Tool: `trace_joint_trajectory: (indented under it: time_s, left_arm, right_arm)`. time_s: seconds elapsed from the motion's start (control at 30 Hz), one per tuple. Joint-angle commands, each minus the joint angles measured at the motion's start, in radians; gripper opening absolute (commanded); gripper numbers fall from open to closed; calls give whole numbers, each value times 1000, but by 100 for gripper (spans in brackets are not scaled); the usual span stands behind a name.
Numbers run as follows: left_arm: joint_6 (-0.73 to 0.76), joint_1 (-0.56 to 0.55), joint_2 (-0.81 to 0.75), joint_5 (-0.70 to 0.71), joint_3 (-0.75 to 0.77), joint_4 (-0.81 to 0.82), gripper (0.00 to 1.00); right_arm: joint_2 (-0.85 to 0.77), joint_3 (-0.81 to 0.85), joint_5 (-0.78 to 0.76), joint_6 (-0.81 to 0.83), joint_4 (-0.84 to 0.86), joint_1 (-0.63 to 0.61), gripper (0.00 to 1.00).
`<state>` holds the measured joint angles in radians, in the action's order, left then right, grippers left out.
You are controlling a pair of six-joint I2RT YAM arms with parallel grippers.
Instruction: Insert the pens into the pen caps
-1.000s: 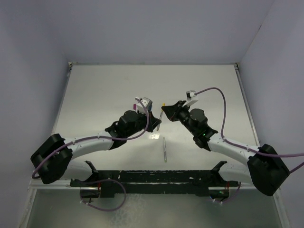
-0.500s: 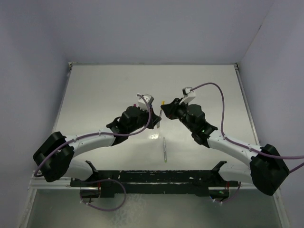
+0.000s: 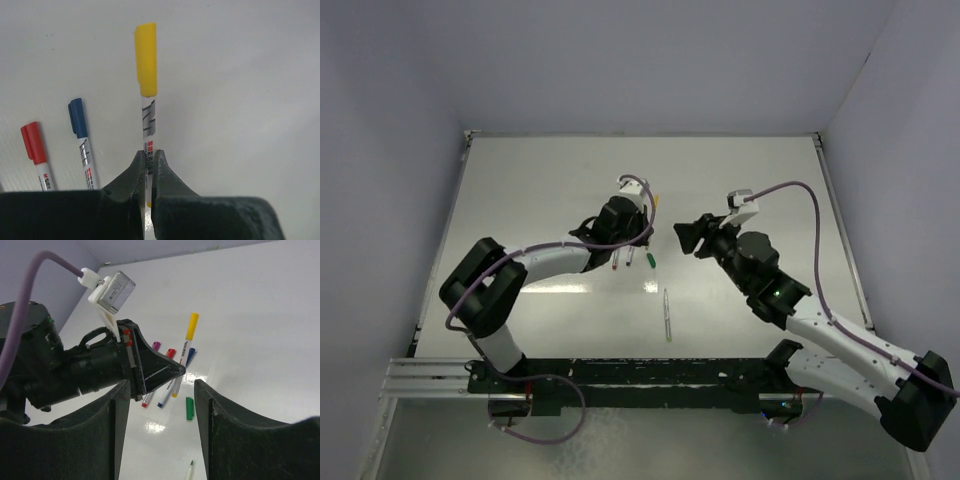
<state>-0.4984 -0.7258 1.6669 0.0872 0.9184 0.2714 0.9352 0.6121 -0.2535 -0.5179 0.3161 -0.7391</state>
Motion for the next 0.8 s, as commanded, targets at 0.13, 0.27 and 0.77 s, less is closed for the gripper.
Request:
trace_joint_trajectory:
  time_s: [0.13,0.27,0.77]
  left_arm:
    - [68,28,135,56,219,-174,4]
    - [84,38,180,73,261,-228,6]
    - [51,40,263,36,268,-267,17]
  right_arm:
    - [-94,-26,-115,13,-107,0,57]
    - [-99,-44,-112,-6,-116,0,57]
    - [-91,-77,-99,-41,-103,0,57]
